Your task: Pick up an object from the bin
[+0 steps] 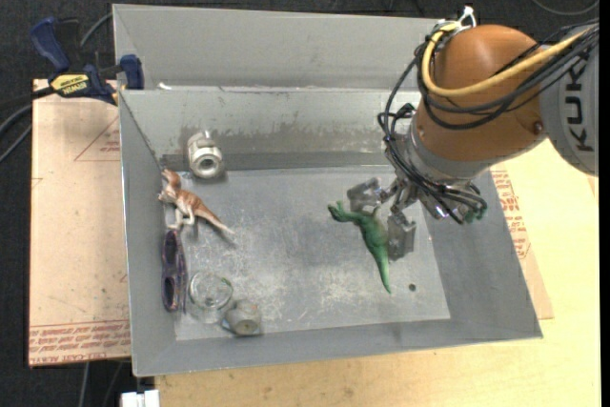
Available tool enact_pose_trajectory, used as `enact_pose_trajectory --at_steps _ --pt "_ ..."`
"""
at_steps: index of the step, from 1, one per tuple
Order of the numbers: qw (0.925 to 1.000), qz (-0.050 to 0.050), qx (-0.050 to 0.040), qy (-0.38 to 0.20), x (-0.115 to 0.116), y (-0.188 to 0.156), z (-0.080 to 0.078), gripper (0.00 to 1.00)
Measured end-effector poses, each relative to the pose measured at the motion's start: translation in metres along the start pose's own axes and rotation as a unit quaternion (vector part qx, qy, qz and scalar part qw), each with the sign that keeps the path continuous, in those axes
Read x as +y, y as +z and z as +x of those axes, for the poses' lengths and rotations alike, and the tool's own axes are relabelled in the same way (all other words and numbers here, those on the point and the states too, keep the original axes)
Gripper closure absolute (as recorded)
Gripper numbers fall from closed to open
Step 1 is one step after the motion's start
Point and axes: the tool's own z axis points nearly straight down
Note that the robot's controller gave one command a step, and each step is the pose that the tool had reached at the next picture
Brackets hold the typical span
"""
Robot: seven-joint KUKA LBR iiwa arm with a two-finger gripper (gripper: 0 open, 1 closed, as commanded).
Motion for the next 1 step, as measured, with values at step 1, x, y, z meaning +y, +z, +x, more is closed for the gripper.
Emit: enact_pose_trajectory --at_steps 1 --pt "1.0000 -0.003 0.0055 0.002 0.0092 0.0176 0.0021 1.00"
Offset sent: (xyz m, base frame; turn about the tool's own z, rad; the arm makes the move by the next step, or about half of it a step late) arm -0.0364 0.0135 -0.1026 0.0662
